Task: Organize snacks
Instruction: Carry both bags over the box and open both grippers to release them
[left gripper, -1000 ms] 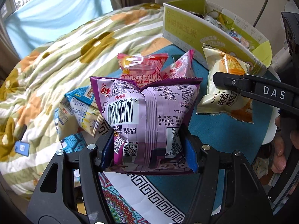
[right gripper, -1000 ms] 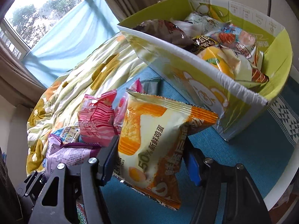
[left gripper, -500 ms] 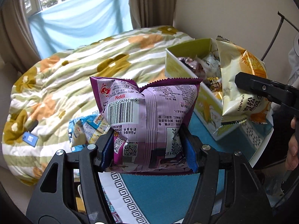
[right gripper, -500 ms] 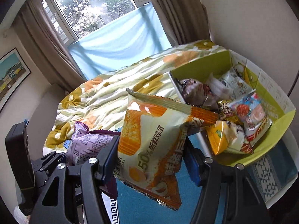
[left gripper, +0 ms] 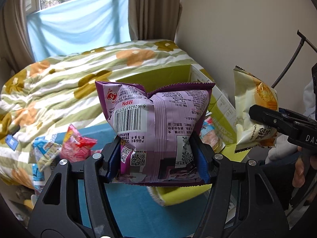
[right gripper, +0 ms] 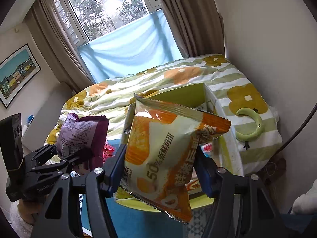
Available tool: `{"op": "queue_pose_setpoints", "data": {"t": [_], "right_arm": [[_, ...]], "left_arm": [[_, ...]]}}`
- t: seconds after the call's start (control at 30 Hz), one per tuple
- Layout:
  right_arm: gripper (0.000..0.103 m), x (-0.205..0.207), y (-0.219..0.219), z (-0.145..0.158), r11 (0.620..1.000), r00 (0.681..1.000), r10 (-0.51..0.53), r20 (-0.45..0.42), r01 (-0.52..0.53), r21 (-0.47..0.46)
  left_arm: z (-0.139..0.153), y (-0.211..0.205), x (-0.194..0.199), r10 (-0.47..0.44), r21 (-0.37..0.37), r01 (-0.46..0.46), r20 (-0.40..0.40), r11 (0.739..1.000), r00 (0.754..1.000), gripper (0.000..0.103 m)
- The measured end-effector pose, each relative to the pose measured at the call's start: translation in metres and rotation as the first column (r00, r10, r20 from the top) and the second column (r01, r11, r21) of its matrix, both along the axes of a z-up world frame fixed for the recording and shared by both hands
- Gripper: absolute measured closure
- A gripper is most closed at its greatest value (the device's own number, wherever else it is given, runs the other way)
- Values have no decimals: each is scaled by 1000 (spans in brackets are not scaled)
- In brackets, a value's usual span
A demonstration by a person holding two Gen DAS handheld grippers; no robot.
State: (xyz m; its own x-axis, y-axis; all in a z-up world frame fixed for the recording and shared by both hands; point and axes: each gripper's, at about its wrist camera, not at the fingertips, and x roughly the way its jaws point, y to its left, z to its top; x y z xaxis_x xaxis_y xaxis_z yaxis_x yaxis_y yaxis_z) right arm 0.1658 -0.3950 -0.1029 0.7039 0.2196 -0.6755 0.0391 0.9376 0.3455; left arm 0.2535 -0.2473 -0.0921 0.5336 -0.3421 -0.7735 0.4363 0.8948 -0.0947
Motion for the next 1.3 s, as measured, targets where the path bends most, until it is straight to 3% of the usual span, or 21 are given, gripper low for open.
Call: {"op": "queue_pose_setpoints", "data": {"t": [0.2,0.23,0.3,0.33,0.37,0.5,0.73,1.07,1.13,1.2,1.3], "right_arm": [[43,9,-44,-11,999,999,25,-29,-24,22],[43,10,-50,-13,999,999,28,-33,-27,29],[43,14,-62,-16,998,999,39,-38,-38,43],[43,16,-65,-18,998,998,42,-40,-40,48],[43,18,-68,-20,998,998,45,-42,-43,53],[43,24,-75,-26,996,998,51,-45,-47,75],[43,37,-69,-24,994,995,95,-30,-93,61],[42,106,-58,-32,985,981,171,-88,-168,44],[38,114,-56,-37,984,981,171,-95,-166,57],[6,114,-55,-39,987,984,152,-88,-148,57],[3,104,-55,-42,989,989,135,-61,-131,62]], "left_arm": [[-31,-38,11,27,29,-25,-100,999,995,43],[-34,-43,12,21,33,-18,-112,999,994,39],[-38,-52,6,18,68,-10,-112,998,994,23],[-38,-55,3,18,92,-8,-101,996,995,7],[-37,-56,-1,18,111,-9,-82,994,997,1],[-35,-45,-8,36,130,-28,-60,991,998,1],[-28,-13,-1,119,66,-113,-91,991,989,1],[-24,12,13,183,89,-175,-93,981,979,1],[-27,19,11,197,90,-188,-96,978,976,1],[-31,25,9,211,82,-203,-105,976,972,1],[-36,31,2,224,74,-216,-118,974,968,1]]}}
